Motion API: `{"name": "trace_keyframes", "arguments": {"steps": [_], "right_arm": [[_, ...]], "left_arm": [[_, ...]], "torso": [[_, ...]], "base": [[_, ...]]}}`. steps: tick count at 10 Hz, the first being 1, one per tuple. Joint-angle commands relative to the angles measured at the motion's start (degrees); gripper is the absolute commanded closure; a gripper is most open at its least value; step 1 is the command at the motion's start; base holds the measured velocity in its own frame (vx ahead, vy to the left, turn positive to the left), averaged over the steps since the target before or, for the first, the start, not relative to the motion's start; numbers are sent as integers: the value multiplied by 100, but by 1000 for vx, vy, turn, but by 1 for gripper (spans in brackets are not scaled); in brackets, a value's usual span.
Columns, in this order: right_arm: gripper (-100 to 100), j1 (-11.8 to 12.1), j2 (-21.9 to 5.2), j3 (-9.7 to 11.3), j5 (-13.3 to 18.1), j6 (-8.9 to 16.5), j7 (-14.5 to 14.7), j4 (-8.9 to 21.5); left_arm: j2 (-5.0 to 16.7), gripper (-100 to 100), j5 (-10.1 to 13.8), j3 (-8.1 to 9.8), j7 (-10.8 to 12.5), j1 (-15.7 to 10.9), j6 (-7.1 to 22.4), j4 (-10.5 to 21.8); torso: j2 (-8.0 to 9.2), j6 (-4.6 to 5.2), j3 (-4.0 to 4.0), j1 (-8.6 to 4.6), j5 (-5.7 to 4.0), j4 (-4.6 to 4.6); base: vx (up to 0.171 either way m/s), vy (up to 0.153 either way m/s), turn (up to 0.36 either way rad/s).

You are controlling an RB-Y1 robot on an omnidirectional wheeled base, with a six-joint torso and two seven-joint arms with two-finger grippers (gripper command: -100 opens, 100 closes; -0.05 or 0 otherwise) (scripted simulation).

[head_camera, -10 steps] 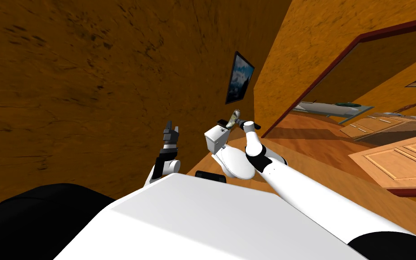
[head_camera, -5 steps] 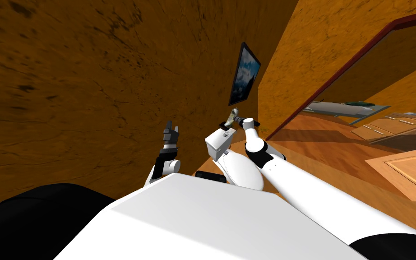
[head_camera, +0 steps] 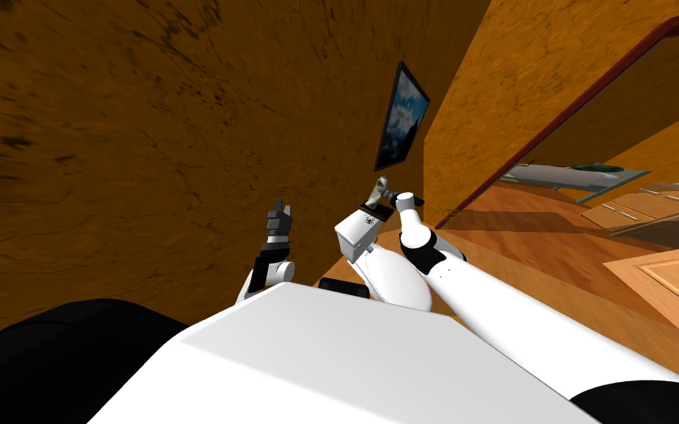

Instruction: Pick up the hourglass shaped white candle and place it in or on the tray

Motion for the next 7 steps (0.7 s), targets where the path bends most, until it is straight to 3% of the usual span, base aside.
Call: {"name": "trace_keyframes", "arguments": {"steps": [1,2,3,6,7], "right_arm": [[-100,0,0,0,0,0,0,0],[0,0,0,0,0,0,0,0],[-100,-137,-138,-35,98,179,-124,77],[-100,-273,-277,-69,197,358,-248,153],[-100,-410,-415,-104,295,537,-372,230]], "left_arm": [[0,0,0,0,0,0,0,0],[0,0,0,0,0,0,0,0],[0,0,0,0,0,0,0,0],[1,0,-1,-12,1,9,3,8],[2,0,-2,-17,2,12,6,11]], "torso": [[0,0,0,0,0,0],[0,0,0,0,0,0],[0,0,0,0,0,0],[-14,-3,-5,28,2,3],[-21,-5,-8,36,2,4]], "base": [[0,0,0],[0,0,0],[7,34,-76],[10,42,-63],[10,47,-78]]}}
